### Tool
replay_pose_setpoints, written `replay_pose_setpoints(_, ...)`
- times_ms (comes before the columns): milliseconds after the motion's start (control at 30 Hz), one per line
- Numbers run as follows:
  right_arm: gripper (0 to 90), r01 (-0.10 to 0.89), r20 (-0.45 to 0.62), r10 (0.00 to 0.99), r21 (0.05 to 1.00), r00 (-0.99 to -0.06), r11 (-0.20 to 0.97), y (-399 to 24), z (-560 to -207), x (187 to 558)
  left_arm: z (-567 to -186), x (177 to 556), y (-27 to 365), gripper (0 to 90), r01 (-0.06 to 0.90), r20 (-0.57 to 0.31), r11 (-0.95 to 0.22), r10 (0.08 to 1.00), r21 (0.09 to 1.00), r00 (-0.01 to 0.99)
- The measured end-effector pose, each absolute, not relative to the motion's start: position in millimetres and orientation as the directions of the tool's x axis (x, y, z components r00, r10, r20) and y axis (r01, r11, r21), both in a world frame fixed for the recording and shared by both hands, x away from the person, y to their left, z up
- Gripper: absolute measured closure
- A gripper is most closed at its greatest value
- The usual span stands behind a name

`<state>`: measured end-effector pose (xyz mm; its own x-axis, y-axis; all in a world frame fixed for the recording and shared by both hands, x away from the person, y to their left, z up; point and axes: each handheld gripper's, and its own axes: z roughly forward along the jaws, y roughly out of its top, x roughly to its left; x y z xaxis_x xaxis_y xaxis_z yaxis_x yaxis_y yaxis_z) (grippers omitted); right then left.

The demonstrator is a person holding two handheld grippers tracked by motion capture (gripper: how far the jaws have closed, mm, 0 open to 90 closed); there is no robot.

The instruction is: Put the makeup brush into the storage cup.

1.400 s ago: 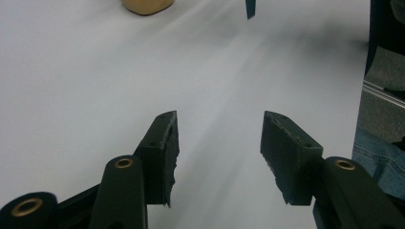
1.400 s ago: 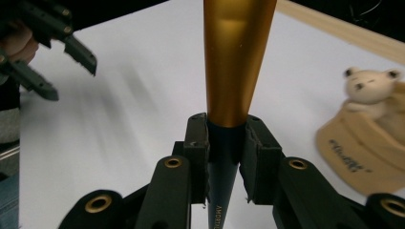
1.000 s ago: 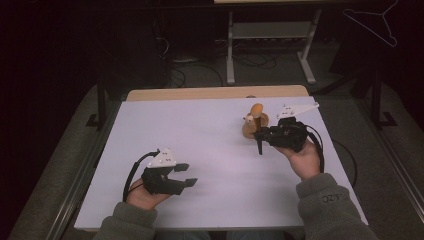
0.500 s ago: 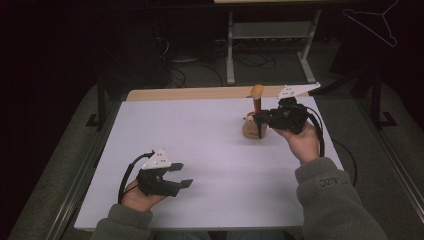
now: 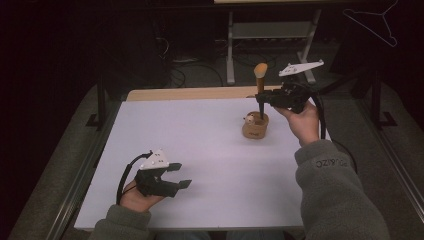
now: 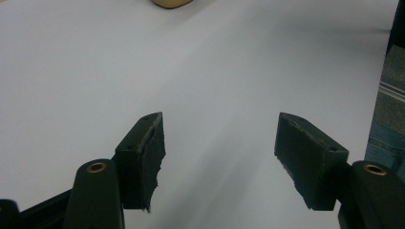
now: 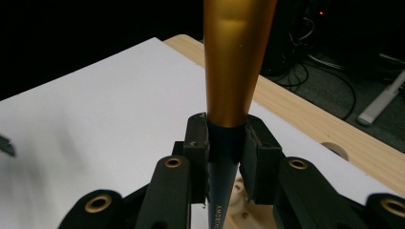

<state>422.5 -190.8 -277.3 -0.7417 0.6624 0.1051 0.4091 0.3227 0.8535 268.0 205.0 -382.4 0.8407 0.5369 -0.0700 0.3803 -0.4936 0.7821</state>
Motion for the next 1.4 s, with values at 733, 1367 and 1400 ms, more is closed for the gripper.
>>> replay_pose_setpoints(733, 73.2, 0.491, 0.16, 0.739, 0.833, -0.655, 0.255, -191.5, -307.4, 461.7, -384.1, 270.8, 211.9, 33.8, 0.39, -0.073, -0.485, 0.55, 0.783, 0.832)
replay_pose_setpoints(1367, 73.1, 0.517, 0.167, 0.764, 0.822, -0.623, 0.241, -193.7, -327.0, 464.4, -385.4, 270.7, 210.8, 33.5, 0.394, -0.076, -0.488, 0.55, 0.779, 0.831)
replay_pose_setpoints(1400, 73.1, 0.517, 0.167, 0.767, 0.821, -0.62, 0.24, -193.5, -328.2, 464.5, -385.5, 270.6, 210.8, 33.5, 0.394, -0.076, -0.489, 0.55, 0.778, 0.832)
